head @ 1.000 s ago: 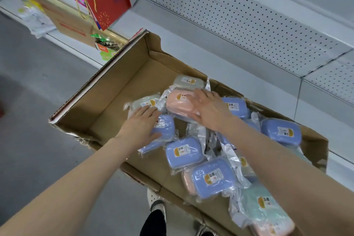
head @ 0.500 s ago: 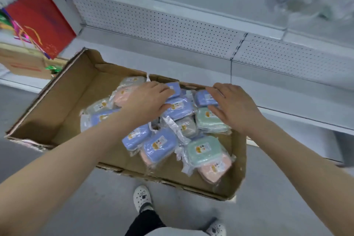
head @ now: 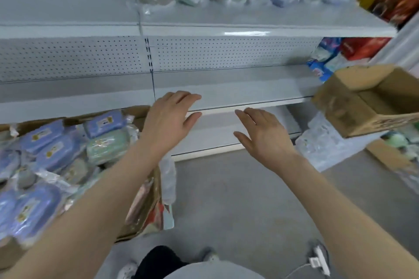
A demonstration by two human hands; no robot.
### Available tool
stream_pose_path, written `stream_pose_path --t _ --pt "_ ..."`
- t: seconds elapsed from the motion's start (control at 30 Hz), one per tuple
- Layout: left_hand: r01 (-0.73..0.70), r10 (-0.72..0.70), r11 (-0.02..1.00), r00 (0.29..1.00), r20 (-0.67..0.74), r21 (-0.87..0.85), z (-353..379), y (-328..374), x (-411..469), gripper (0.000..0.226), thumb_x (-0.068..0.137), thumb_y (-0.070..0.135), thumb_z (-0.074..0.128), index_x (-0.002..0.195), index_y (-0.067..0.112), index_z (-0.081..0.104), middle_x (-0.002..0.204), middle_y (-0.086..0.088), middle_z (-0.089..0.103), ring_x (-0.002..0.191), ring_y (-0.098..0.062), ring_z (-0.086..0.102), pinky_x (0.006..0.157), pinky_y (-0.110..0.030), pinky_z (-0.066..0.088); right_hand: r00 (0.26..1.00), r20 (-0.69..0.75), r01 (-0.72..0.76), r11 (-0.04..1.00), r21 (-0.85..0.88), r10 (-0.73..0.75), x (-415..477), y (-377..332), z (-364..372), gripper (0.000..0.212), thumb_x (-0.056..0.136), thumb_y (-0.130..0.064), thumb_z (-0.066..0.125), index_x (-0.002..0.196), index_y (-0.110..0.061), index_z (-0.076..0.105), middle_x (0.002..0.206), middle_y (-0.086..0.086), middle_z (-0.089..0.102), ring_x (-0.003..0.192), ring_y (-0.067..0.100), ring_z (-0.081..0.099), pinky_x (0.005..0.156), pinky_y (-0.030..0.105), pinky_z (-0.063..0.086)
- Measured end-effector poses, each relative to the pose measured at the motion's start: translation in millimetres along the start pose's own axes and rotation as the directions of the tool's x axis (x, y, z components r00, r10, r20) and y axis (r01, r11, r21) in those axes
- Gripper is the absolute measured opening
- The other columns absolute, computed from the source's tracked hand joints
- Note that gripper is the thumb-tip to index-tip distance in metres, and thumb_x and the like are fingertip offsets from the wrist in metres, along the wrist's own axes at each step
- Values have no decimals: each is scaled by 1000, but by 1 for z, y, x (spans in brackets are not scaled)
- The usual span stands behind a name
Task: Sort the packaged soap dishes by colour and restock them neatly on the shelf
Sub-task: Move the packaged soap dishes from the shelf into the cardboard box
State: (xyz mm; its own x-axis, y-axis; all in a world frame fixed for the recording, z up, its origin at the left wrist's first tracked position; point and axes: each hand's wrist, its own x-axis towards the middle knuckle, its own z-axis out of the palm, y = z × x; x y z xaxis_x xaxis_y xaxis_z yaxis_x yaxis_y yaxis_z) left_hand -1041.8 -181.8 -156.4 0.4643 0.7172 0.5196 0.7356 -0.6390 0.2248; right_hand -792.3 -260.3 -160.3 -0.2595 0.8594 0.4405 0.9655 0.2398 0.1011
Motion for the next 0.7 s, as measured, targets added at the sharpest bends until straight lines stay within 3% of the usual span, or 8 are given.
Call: stream_pose_path --t 0.17,0.33,0.47,0.7 --pt "-36 39 998 997 62 -43 38 46 43 38 91 33 62 126 17 61 118 -4 63 99 -30 59 79 -41 51 998 12 -61 998 -15 61 -17 68 6 50 93 -39 46 125 -5 63 116 15 65 104 34 62 90 40 50" --pt "-34 36 999 995 88 -30 67 42 89 41 87 31 66 125 16 61 115 -4 63 95 -30 60 76 -41 52 998 23 -63 998 7 63 22 113 30 51 93 -39 45 128 -5 60 117 14 63 105 34 61 91 42 50" --pt "4 -5 999 1000 14 50 75 5 142 44 83 28 72 124 15 62 116 -4 62 98 -31 59 78 -41 52 1000 -4 2 1000 15 -2 94 141 55 51 94 -39 44 128 -5 60 117 13 63 103 34 62 90 43 50" --pt "213 -183 951 973 -143 227 62 -118 261 60 83 32 71 134 8 52 133 -15 51 119 -38 47 102 -47 41 989 -102 115 992 60 -108 257 165 81 51 95 -40 44 130 -6 57 119 13 62 106 33 60 93 43 48"
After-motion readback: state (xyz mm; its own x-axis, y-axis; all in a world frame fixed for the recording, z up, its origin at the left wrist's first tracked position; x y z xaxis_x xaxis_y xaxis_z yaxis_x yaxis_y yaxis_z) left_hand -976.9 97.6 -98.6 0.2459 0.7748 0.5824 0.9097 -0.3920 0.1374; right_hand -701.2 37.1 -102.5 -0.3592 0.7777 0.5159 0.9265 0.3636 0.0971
